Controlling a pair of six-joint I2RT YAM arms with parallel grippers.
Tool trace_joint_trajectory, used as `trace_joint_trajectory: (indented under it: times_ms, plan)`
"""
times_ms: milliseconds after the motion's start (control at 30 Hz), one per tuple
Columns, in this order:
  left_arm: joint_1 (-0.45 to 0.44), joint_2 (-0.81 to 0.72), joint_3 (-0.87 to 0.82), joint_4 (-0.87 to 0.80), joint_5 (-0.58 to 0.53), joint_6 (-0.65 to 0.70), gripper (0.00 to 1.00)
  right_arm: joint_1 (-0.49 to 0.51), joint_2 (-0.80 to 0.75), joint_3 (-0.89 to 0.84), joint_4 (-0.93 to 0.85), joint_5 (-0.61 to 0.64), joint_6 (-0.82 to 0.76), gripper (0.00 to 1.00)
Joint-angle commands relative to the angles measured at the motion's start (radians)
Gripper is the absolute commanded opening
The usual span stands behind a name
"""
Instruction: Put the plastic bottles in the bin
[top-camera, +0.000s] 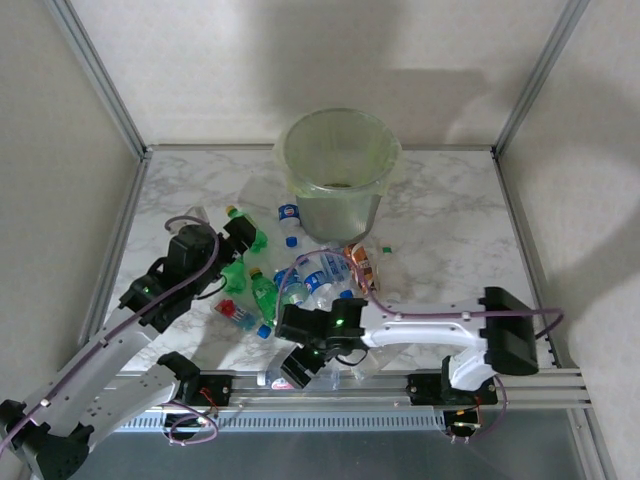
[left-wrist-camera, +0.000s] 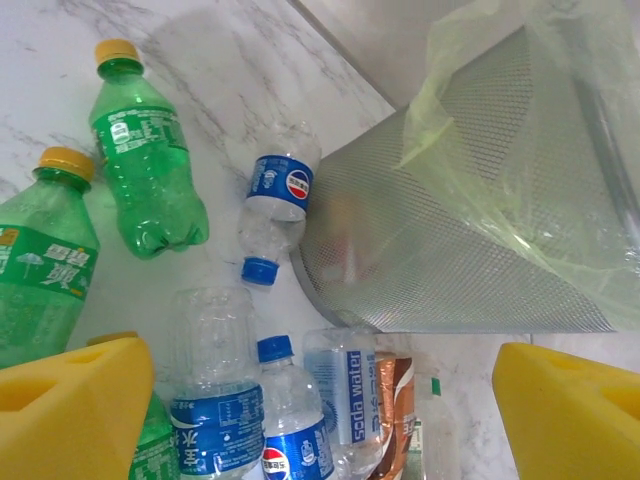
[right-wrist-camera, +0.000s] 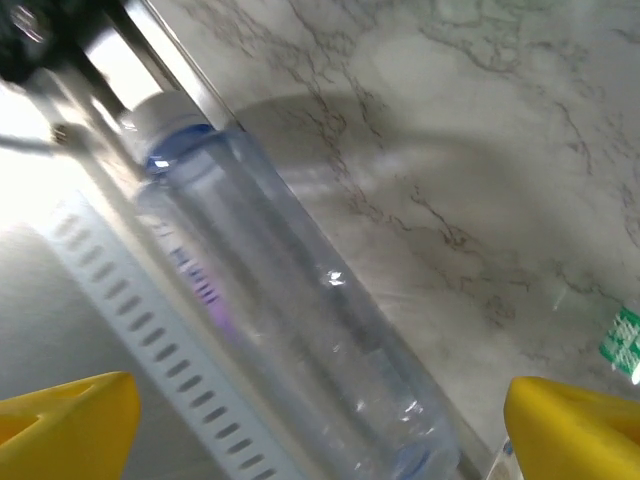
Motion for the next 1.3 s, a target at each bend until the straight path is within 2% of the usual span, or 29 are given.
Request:
trace_joint_trajectory:
  times_ms: [0, 233, 500, 600, 733, 800, 1067, 1267]
  plan:
    - [0.013, -0.058, -0.06, 0.002, -0.036, -0.074, 0.88, 0.028, 0.067, 0.047, -0.009, 0.074, -0.097, 0.94]
    - [0.051, -0.163, -0.185, 0.003, 0.001, -0.164, 0.89, 0.123, 0.263, 0.123, -0.03, 0.145, -0.132, 0.92]
    - [0.142, -0.182, -0.217, -0.013, 0.064, -0.147, 0.88, 0.126, 0.356, 0.136, 0.013, 0.112, -0.19, 0.9]
    - [0.17, -0.198, -0.234, -0.016, 0.081, -0.145, 0.87, 0.111, 0.367, 0.126, 0.032, 0.105, -0.204, 0.8]
    - [0.195, -0.201, -0.255, -0.015, 0.099, -0.145, 0.86, 0.095, 0.343, 0.106, 0.057, 0.115, -0.212, 0.59]
    - [0.197, -0.198, -0.256, -0.016, 0.097, -0.142, 0.85, 0.094, 0.329, 0.104, 0.061, 0.129, -0.214, 0.55]
    - [0.197, -0.173, -0.227, -0.057, 0.067, -0.141, 0.85, 0.083, 0.203, 0.126, 0.037, 0.259, -0.194, 0.5]
    - [0.198, -0.198, -0.184, -0.182, 0.016, -0.148, 0.86, -0.029, 0.03, 0.218, 0.022, 0.396, -0.206, 0.49]
